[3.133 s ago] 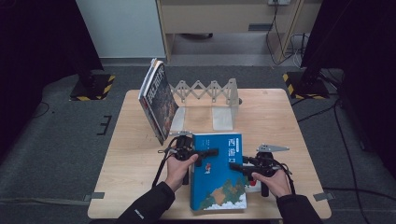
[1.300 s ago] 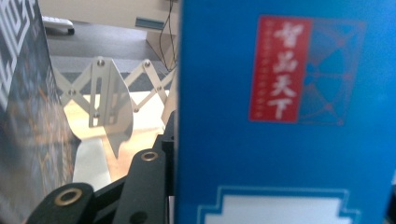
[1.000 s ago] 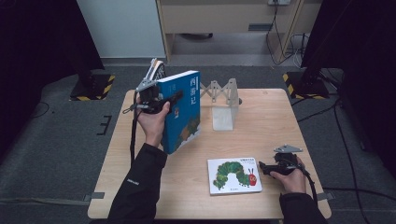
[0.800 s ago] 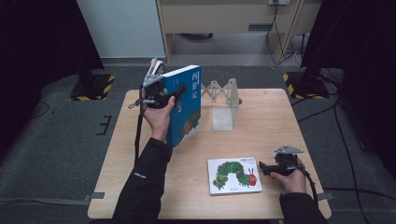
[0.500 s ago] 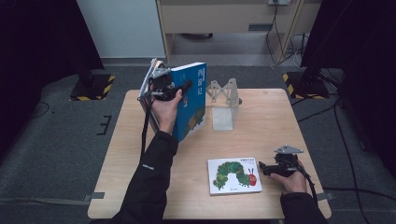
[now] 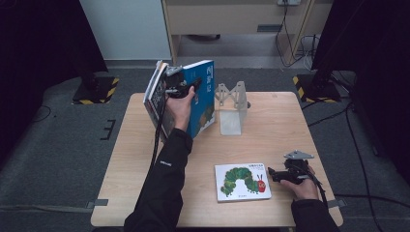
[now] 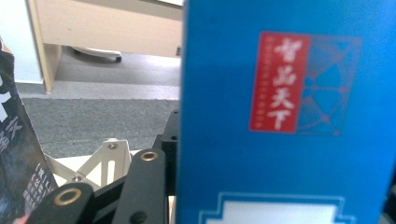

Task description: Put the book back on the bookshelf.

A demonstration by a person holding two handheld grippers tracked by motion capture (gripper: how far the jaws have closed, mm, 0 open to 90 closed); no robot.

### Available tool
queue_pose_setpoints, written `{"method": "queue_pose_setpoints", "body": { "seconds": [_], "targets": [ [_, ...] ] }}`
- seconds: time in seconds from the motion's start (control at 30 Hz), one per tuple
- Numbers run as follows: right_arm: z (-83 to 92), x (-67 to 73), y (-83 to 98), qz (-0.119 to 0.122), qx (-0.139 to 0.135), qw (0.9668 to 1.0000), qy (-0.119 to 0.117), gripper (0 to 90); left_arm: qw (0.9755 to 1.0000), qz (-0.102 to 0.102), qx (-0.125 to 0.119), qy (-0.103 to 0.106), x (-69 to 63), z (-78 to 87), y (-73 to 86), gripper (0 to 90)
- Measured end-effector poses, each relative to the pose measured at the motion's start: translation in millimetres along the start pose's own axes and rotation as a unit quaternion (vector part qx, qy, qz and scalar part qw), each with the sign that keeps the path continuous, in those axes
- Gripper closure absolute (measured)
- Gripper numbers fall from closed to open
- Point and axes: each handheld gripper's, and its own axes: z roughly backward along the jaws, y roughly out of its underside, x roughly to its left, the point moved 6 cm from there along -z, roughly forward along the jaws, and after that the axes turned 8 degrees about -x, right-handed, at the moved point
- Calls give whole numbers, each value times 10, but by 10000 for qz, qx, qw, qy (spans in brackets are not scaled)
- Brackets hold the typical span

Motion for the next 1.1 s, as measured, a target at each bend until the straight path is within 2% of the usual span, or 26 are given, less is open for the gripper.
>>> {"method": "queue_pose_setpoints", "body": {
  "seconds": [0.1, 0.37, 0.5, 0.63, 0.73, 0.87, 0.97, 1.1],
  "targets": [
    [0, 0, 0, 0, 0, 10000, 0, 32, 9999, -115, 0, -5, -15, -44, 7, 599],
    [0, 0, 0, 1, 0, 10000, 0, 32, 9997, -202, 62, -143, 2, -156, 135, 598],
    [0, 0, 0, 1, 1, 10000, 0, 32, 9998, -65, 147, -143, 36, -200, 247, 594],
    [0, 0, 0, 0, 1, 10000, 0, 32, 9998, -64, 162, -106, 36, -199, 315, 593],
    [0, 0, 0, 0, 0, 10000, 1, 32, 9996, -215, 183, -87, 5, -181, 323, 591],
    [0, 0, 0, 1, 0, 10000, 1, 32, 9981, -534, 315, -44, -80, -122, 354, 586],
    [1, -1, 0, 8, -1, 10000, 6, 33, 9984, -496, 286, -12, -112, -55, 387, 585],
    [1, 0, 0, 1, 1, 10000, 19, 32, 9972, -650, 369, 32, -173, 31, 428, 583]
  ]
}}
